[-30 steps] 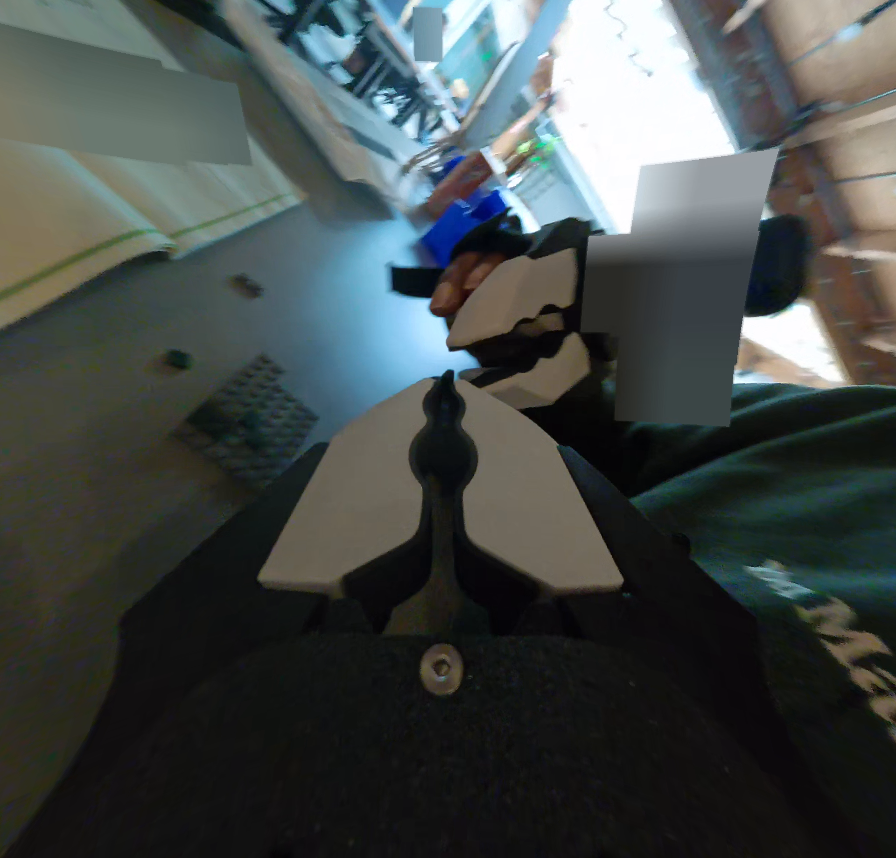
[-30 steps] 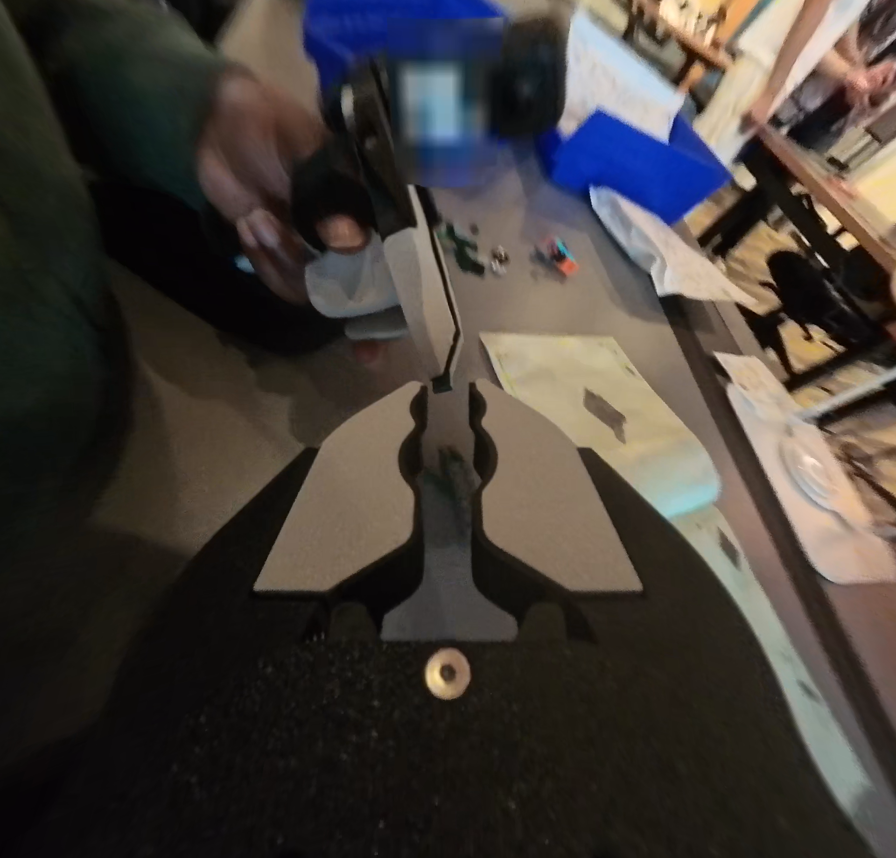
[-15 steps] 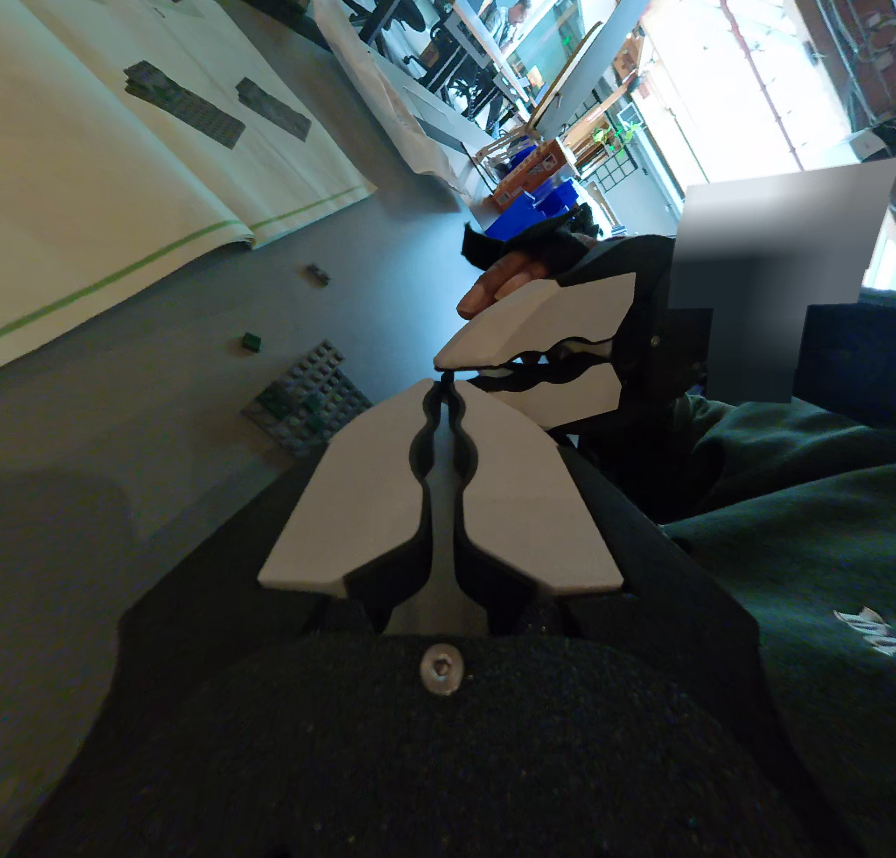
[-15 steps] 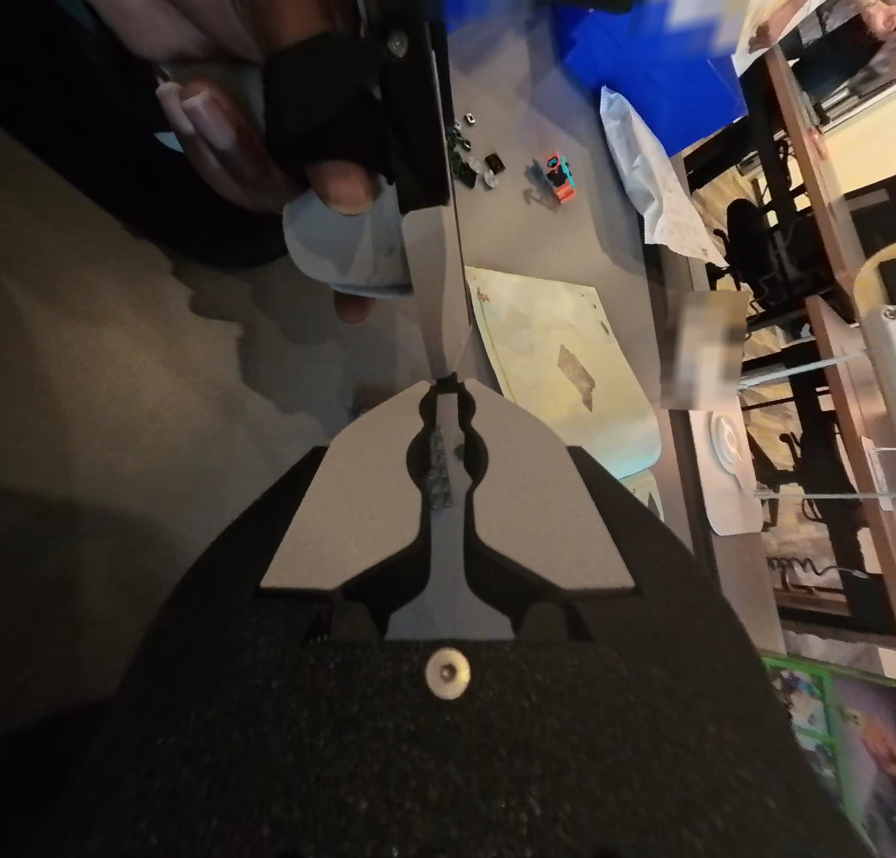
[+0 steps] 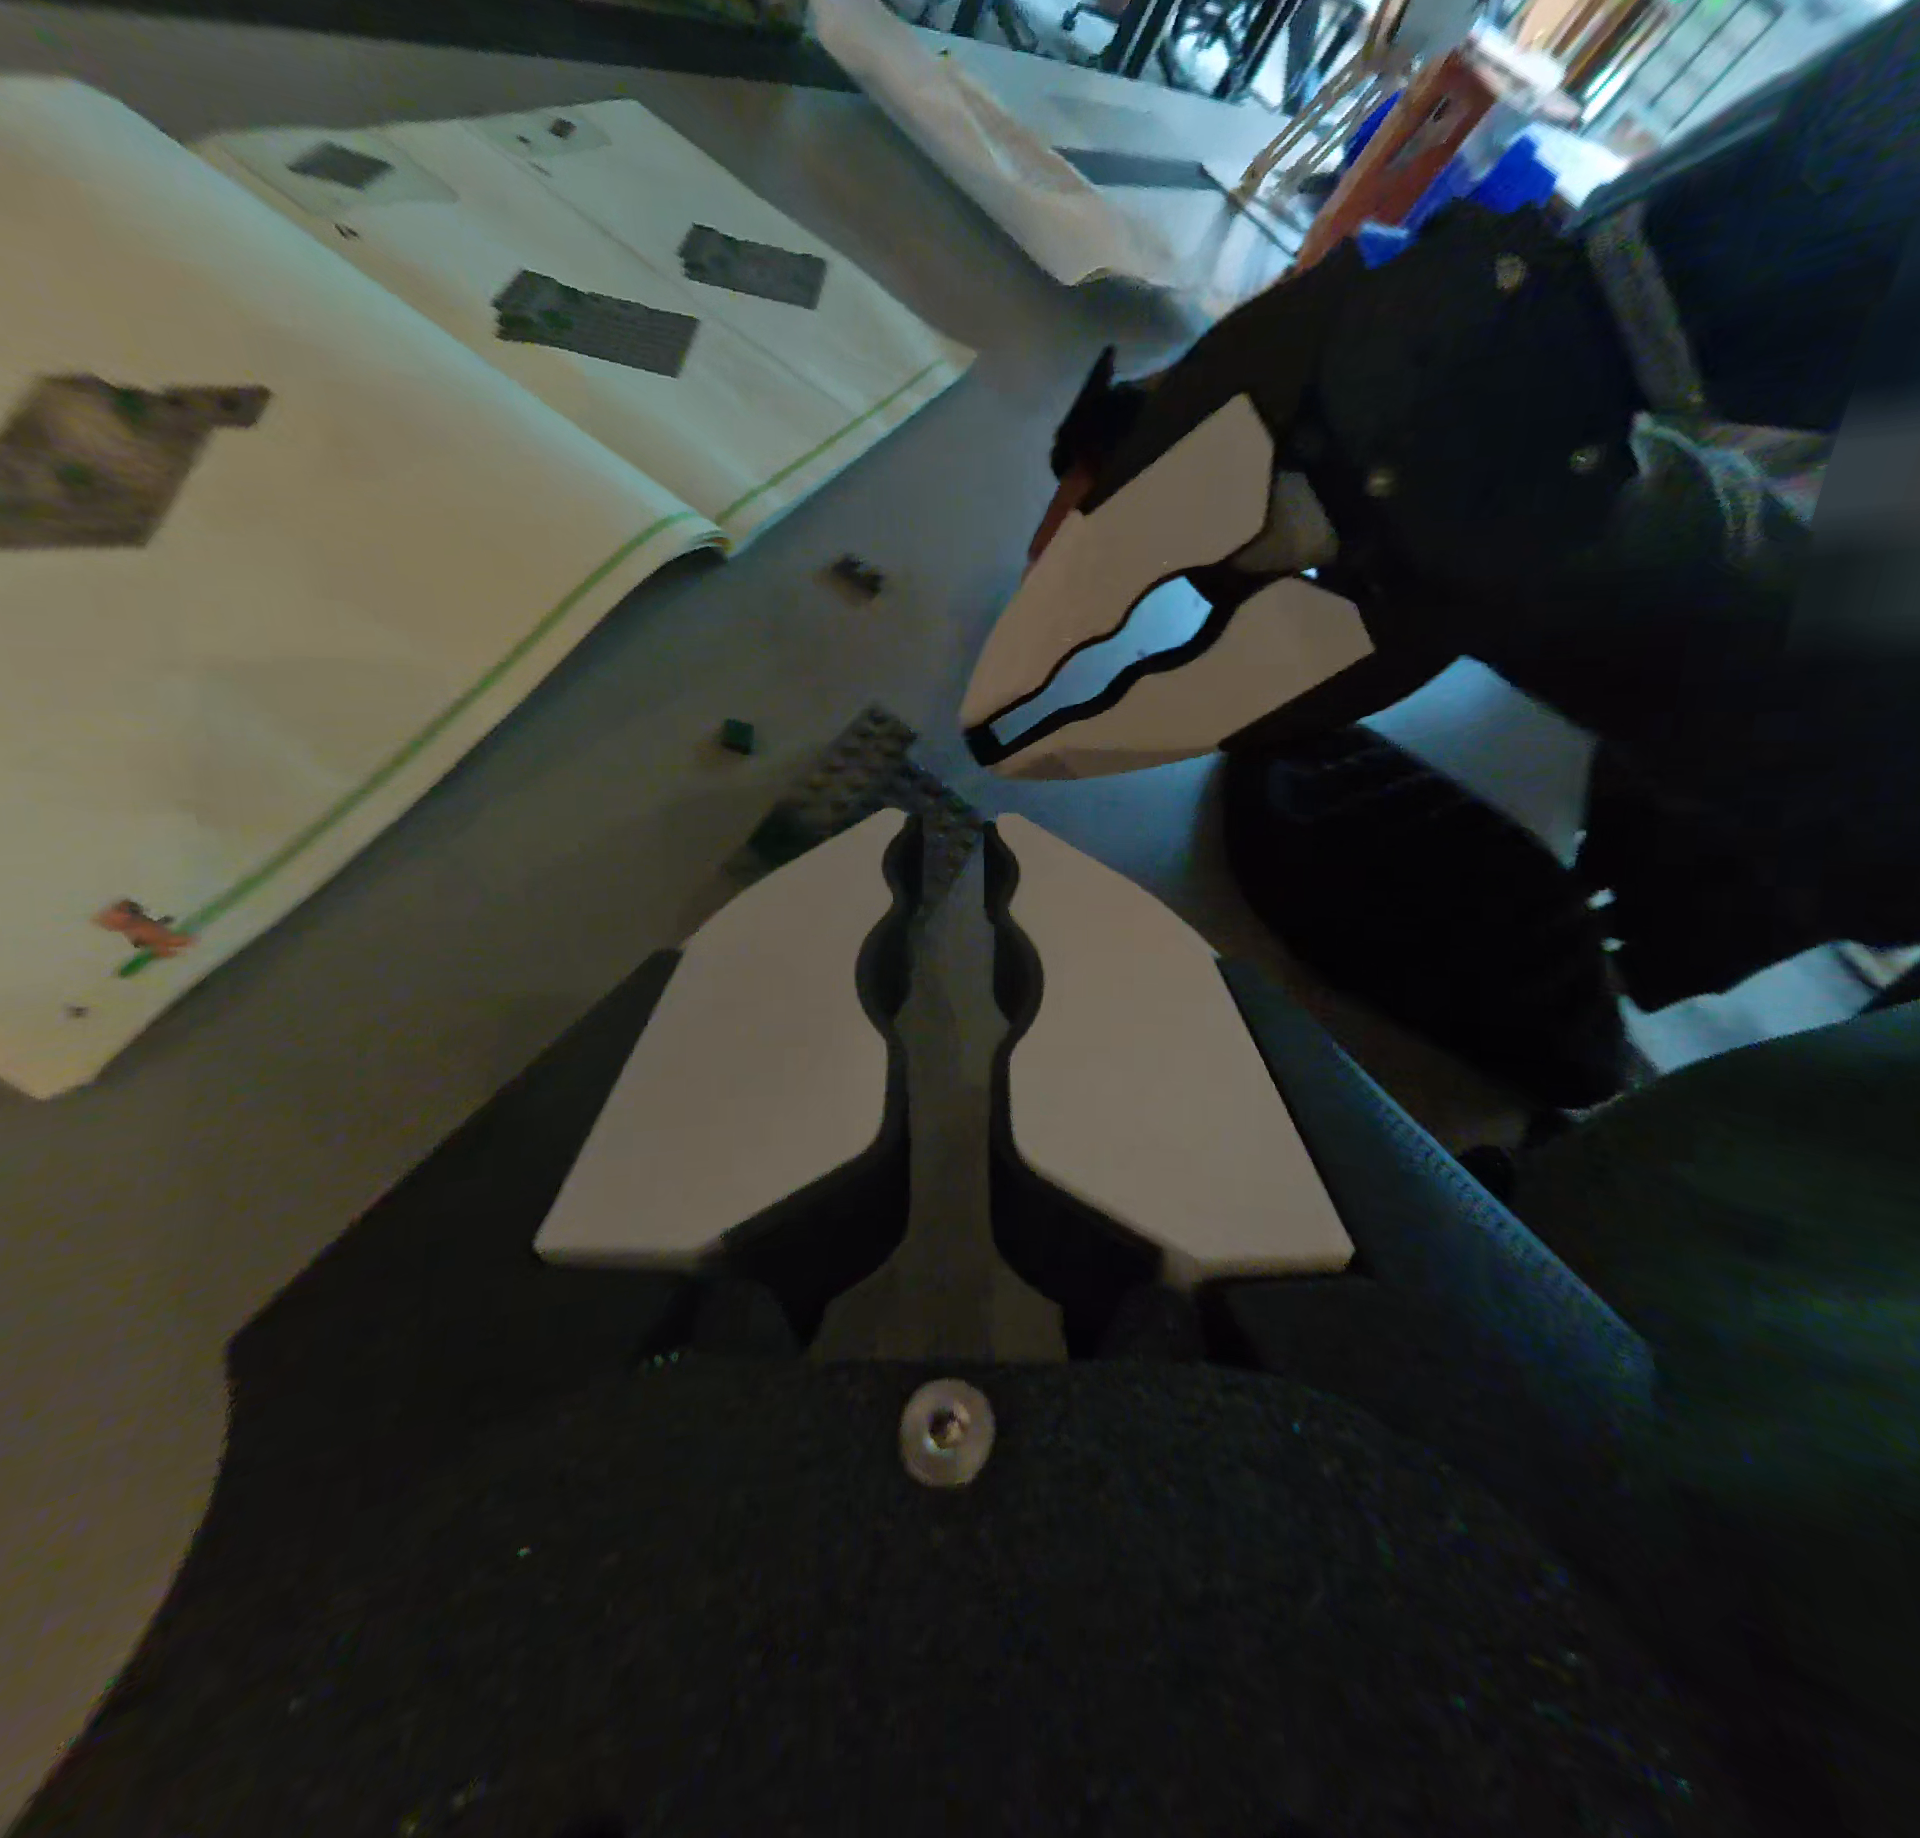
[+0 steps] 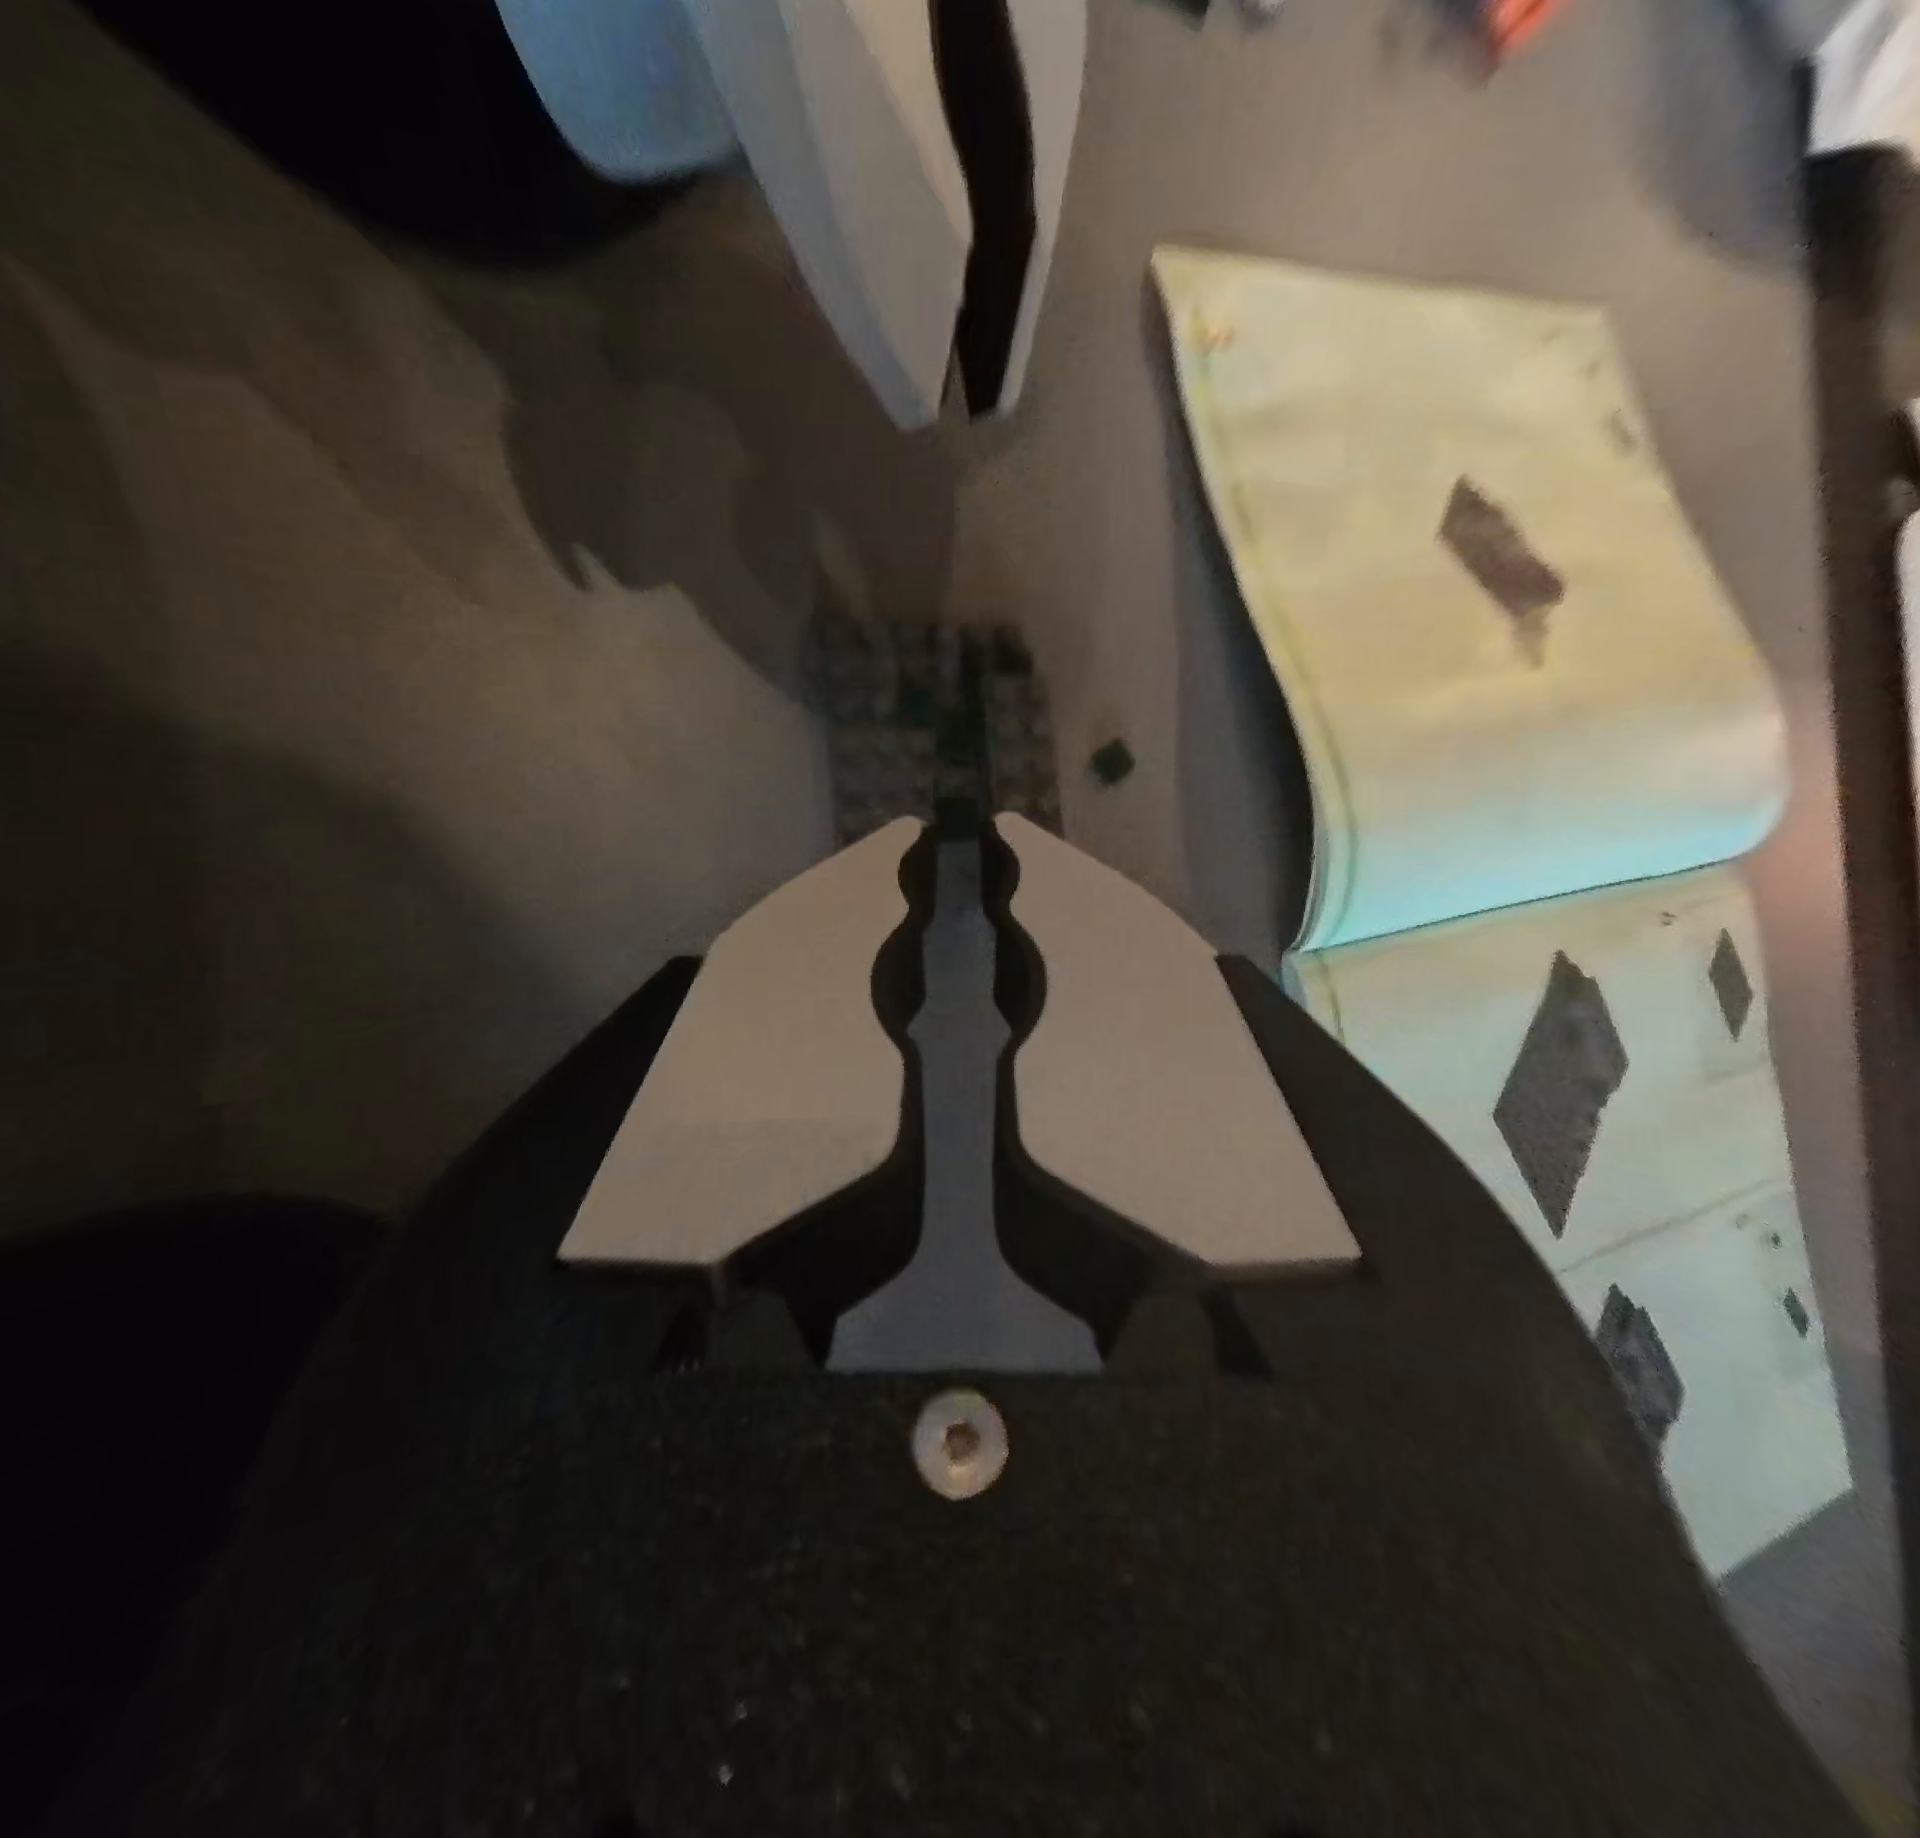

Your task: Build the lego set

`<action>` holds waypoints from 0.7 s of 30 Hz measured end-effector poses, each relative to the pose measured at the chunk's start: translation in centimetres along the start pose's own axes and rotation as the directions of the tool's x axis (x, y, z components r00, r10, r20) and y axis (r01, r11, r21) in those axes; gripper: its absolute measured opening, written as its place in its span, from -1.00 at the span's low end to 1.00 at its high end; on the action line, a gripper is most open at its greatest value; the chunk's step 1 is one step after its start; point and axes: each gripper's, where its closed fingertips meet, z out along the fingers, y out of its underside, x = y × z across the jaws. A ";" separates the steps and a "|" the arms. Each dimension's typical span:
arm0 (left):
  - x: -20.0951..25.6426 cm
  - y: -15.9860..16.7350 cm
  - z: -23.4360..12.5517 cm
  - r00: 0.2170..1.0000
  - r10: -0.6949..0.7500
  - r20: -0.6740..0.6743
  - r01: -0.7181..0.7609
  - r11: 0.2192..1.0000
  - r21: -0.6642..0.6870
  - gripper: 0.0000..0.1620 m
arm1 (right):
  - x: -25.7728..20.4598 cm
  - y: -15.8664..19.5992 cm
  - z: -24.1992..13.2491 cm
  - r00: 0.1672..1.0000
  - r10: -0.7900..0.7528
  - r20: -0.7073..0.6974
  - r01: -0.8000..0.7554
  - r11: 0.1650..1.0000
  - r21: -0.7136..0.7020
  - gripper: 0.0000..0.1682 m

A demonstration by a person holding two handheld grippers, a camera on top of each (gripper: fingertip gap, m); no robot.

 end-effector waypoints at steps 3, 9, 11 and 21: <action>-0.1 0.1 0.0 1.000 0.021 0.014 -0.021 1.000 -0.002 -0.87 | 0.0 0.5 0.8 1.000 -0.014 0.015 0.014 0.999 -0.029 -0.91; -0.3 0.5 0.0 0.999 0.034 0.014 -0.034 0.999 -0.005 -0.87 | 0.1 1.2 1.2 1.000 -0.024 0.008 0.024 0.998 -0.063 -0.91; -0.3 0.5 0.0 0.999 0.037 0.009 -0.037 0.999 -0.005 -0.88 | 0.1 1.4 1.3 1.000 -0.030 -0.002 0.030 0.997 -0.074 -0.91; 0.0 0.6 0.1 0.999 0.053 -0.007 -0.053 0.999 -0.003 -0.90 | 0.4 1.8 1.3 0.998 -0.050 -0.046 0.046 0.995 -0.092 -0.91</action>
